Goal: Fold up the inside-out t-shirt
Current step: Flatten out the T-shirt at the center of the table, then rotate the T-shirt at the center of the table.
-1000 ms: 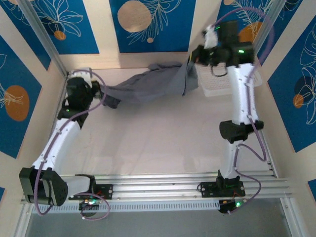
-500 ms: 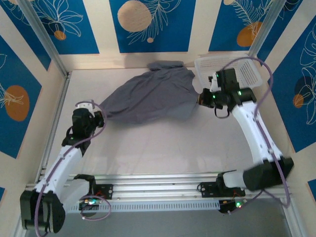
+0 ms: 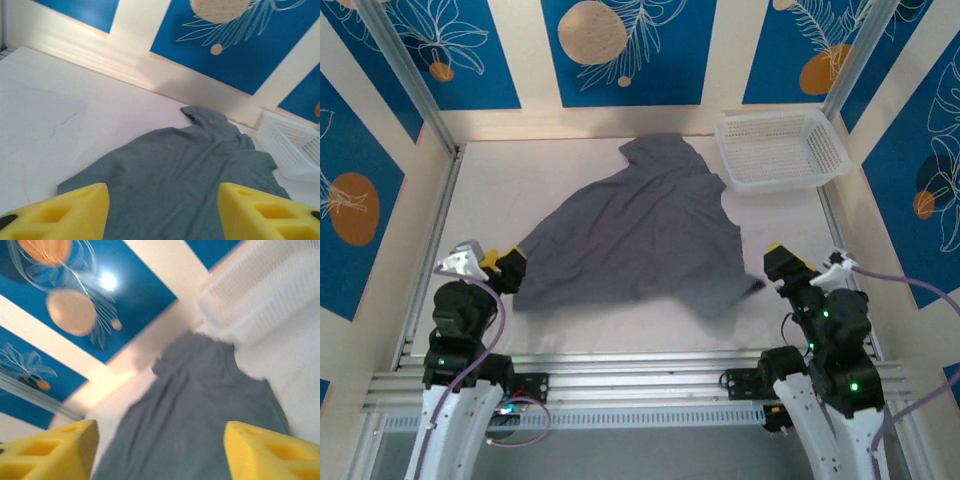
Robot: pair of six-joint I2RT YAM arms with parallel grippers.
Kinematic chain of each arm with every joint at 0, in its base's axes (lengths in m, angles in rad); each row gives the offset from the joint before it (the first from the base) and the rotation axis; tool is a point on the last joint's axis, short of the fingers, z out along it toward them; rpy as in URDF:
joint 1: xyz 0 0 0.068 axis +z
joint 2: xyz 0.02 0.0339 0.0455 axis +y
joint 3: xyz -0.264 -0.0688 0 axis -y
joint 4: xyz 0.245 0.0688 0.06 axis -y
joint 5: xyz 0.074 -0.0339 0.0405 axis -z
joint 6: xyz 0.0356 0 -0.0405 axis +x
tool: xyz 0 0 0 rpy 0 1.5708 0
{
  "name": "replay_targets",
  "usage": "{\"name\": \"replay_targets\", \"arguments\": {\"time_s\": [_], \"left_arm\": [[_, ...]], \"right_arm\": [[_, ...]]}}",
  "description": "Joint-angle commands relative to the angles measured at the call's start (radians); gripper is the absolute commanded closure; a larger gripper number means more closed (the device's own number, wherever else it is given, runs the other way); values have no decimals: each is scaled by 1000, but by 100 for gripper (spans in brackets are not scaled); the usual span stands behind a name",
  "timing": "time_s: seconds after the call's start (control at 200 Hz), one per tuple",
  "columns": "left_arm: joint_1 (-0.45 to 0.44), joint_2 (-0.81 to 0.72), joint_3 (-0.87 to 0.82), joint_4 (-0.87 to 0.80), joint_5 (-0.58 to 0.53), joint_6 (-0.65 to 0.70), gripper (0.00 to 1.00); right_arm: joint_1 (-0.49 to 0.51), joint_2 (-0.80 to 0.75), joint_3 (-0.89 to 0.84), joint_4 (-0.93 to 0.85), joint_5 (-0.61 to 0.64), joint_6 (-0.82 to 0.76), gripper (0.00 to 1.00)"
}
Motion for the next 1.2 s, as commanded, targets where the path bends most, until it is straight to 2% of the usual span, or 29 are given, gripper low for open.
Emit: {"name": "replay_targets", "arguments": {"time_s": [0.0, 0.08, 0.15, 0.23, 0.305, 0.39, 0.46, 0.52, 0.585, 0.635, 0.715, 0.845, 0.92, 1.03, 1.195], "left_arm": [[7, 11, 23, 121, 81, -19, 40], [6, 106, 70, 187, 128, -10, 41], [3, 274, 137, 203, 164, -5, 41], [-8, 524, 270, 94, 146, 27, 40], [-8, 765, 410, -59, 48, 45, 40], [-5, 981, 508, -109, -13, 76, 41], [-5, 1108, 551, -94, -9, 80, 44], [-3, 1208, 582, -69, 8, 61, 52], [-5, 1320, 633, -75, 39, 42, 65], [-6, 1392, 667, -80, 54, 23, 80], [-7, 1482, 694, -60, 81, -5, 100], [-9, 1600, 736, -52, 70, -50, 100], [-9, 1674, 773, -55, 14, -82, 100], [-6, 1793, 859, -76, -57, -91, 100], [17, 1897, 982, -68, -124, -95, 100]], "right_arm": [[-1, 22, 69, 160, 83, -87, 28], [0, 105, 113, 226, 51, -135, 29], [0, 258, 166, 206, -38, -148, 33], [4, 499, 216, 168, -232, -144, 41], [42, 728, 248, 156, -351, -131, 46], [116, 937, 251, 166, -314, -152, 47], [134, 1077, 243, 171, -241, -140, 50], [113, 1177, 223, 189, -239, -111, 61], [84, 1259, 181, 241, -291, -65, 72], [63, 1303, 141, 293, -333, -33, 83], [41, 1342, 73, 358, -366, 12, 86], [55, 1357, 0, 383, -319, 105, 87], [75, 1365, -27, 364, -263, 182, 87], [100, 1367, -60, 351, -268, 244, 87], [196, 1314, -133, 330, -188, 373, 87]]}}
